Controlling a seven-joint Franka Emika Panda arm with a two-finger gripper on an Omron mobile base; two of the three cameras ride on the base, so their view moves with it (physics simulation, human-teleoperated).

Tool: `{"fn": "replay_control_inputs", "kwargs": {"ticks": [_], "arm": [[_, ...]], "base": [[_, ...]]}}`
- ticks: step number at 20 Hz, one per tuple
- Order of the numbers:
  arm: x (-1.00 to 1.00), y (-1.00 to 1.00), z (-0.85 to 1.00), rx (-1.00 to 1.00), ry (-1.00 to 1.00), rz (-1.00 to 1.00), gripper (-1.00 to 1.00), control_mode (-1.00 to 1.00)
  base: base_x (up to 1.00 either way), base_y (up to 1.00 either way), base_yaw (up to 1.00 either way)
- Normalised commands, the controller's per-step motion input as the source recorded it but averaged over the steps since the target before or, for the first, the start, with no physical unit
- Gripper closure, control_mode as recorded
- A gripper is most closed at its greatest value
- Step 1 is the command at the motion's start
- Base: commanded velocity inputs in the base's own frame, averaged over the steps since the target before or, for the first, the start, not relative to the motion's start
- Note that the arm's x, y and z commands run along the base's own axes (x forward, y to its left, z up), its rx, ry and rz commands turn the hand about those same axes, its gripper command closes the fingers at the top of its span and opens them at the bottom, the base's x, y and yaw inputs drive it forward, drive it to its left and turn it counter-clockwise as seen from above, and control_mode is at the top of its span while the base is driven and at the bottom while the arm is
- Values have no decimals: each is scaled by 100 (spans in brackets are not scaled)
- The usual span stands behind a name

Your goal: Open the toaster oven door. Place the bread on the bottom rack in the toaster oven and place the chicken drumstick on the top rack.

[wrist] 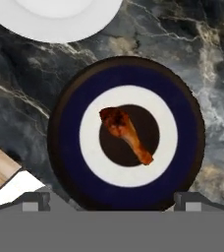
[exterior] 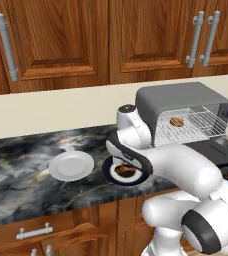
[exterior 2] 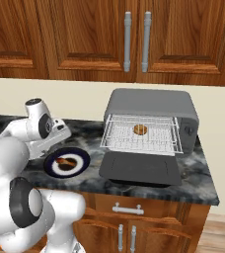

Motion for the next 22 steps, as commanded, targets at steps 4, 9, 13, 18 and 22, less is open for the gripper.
{"fn": "replay_control_inputs", "kwargs": {"ticks": [4,9,13,18,22], "arm": [[33,24,-36,-12,12,7,-100,-100],[35,14,-34,-7,19,8,-100,-100],[27,0,-24,0,17,7,-100,-100],[22,-2,-30,0,18,4,-100,-100],[14,0,-34,0,9,1,-100,-100]], "base": [[0,0,0],[0,0,0],[0,0,0],[0,0,0],[0,0,0]]}}
